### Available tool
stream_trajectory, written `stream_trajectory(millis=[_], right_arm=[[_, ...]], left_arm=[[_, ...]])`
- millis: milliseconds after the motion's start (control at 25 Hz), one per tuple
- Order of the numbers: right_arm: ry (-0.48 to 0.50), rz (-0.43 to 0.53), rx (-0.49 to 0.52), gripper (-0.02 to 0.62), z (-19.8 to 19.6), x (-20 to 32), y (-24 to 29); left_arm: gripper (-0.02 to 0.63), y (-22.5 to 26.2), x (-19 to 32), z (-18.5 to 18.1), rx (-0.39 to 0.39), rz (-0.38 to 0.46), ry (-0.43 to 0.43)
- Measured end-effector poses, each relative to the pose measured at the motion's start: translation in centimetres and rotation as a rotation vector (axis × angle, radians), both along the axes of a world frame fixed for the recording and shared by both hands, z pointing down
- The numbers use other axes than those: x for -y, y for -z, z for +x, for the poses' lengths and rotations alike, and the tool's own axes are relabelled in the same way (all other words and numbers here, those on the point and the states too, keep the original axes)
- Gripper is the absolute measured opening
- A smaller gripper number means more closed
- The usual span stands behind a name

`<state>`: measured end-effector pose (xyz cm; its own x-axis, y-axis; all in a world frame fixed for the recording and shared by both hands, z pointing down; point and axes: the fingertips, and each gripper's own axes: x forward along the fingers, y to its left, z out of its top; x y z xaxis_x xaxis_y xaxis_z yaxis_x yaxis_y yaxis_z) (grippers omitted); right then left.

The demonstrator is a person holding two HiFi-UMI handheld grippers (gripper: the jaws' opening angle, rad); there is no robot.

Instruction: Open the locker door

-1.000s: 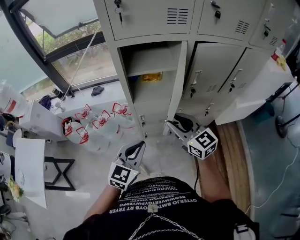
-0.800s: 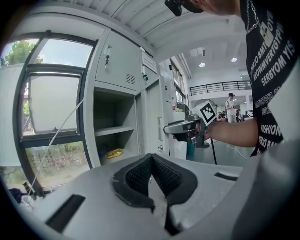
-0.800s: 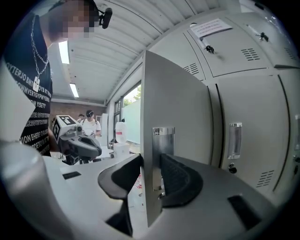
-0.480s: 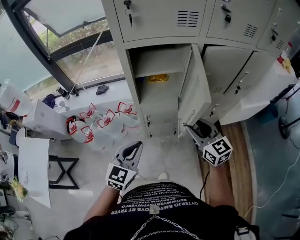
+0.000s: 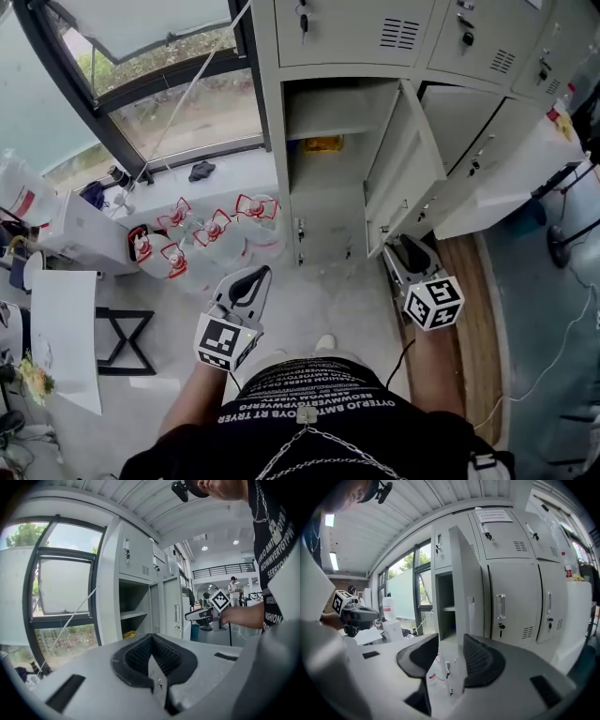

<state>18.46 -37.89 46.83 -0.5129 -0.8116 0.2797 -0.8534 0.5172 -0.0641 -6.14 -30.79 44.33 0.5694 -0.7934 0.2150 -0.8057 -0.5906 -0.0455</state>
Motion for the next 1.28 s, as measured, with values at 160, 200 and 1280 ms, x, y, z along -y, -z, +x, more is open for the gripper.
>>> stream_trajectory(millis=[160,200,1280], right_arm=[[0.009,0.056,0.010,0.078,-1.9,-4.6,1.2],[0.009,0.074,0.006,0.048,-2.5,-5.6,1.6],[0.016,0.102,-0.020,-0.003,1.1,-12.3,2.8]], left_arm=[[-0.006,1.6,-1.7,-2.2,-0.026,0.018,0.028],[-0.006,2.1,-2.2,-2.5,-0.033,0.029,0.024],[-0.006,1.3,-4.7,10.5,-0.045,0.029,-0.179]])
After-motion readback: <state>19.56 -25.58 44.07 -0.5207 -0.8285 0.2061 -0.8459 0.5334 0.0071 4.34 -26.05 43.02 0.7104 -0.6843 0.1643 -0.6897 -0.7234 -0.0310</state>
